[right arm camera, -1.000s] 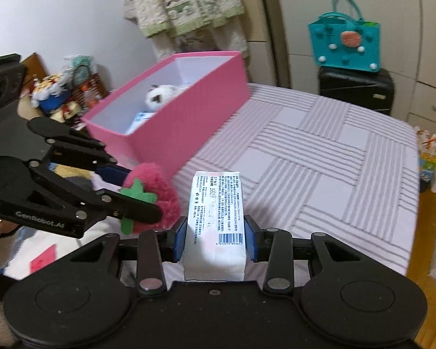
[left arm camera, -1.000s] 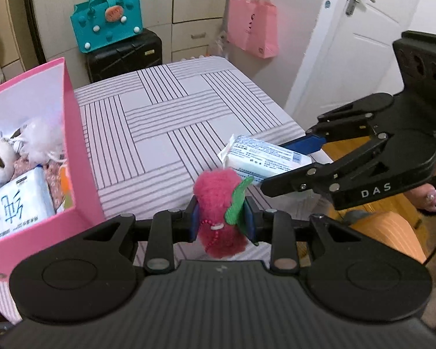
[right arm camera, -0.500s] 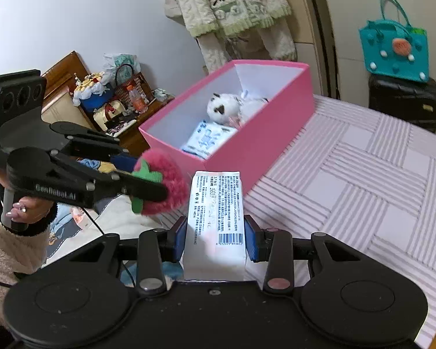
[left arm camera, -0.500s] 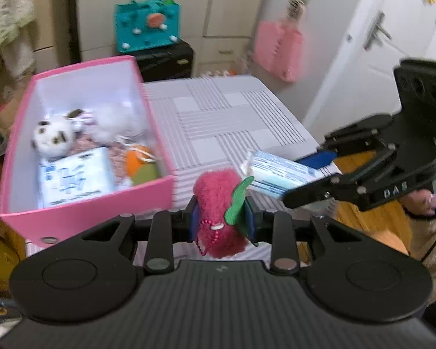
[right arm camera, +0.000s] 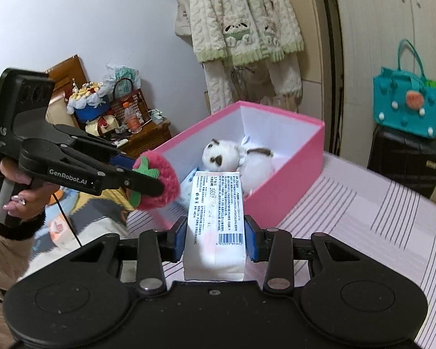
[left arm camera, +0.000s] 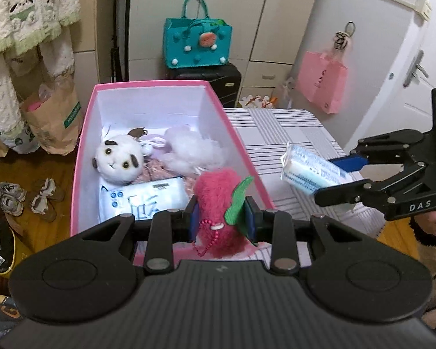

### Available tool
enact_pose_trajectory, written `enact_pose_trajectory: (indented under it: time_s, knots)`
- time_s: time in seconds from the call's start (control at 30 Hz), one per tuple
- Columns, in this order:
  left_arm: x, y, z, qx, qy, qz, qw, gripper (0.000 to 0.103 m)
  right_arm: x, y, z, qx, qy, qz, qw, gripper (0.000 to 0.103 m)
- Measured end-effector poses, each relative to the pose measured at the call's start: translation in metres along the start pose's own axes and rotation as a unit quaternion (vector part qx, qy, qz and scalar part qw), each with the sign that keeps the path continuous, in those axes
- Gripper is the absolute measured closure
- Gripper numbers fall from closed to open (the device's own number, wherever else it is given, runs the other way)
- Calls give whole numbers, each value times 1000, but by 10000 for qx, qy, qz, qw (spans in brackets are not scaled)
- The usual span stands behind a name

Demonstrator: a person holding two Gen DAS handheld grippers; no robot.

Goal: Organize soft objects
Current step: 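Lift and carry the strawberry plush and wipes pack over the pink box, then lower both into the box and open the left and right grippers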

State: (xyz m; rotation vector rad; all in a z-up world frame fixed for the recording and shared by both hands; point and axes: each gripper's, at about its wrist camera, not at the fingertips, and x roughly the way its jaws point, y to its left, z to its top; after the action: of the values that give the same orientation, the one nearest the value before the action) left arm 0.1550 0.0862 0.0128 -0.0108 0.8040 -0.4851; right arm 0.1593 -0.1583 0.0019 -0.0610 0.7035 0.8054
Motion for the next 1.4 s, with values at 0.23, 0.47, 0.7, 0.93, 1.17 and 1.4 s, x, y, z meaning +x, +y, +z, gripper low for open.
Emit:
enact_pose_trajectory:
  time_s: [0.23, 0.47, 0.7, 0.93, 1.17, 1.4]
  knots:
    - [29, 20, 29, 116, 188, 107, 9997, 72, 26, -17, 35, -132, -55, -147, 9998, 58]
    - [65, 62, 49, -558, 364, 57, 9978, 70, 61, -18, 64, -578, -144, -667, 9960, 58]
    - [101, 84, 56, -718, 689, 44, 9950, 70, 115, -18, 84, -803, 223, -951, 9920, 58]
    - [119, 90, 53, -520, 817, 474, 9942, 67, 163, -19, 88, -787, 655, -1180, 9877, 58]
    - [112, 91, 52, -466, 595, 318, 9966, 61, 172, -24, 91, -656, 607, -1242, 9882, 58]
    - [99, 90, 50, -456, 372, 120, 9982, 45, 146, -19, 94, -577, 293, -1251, 9900, 51]
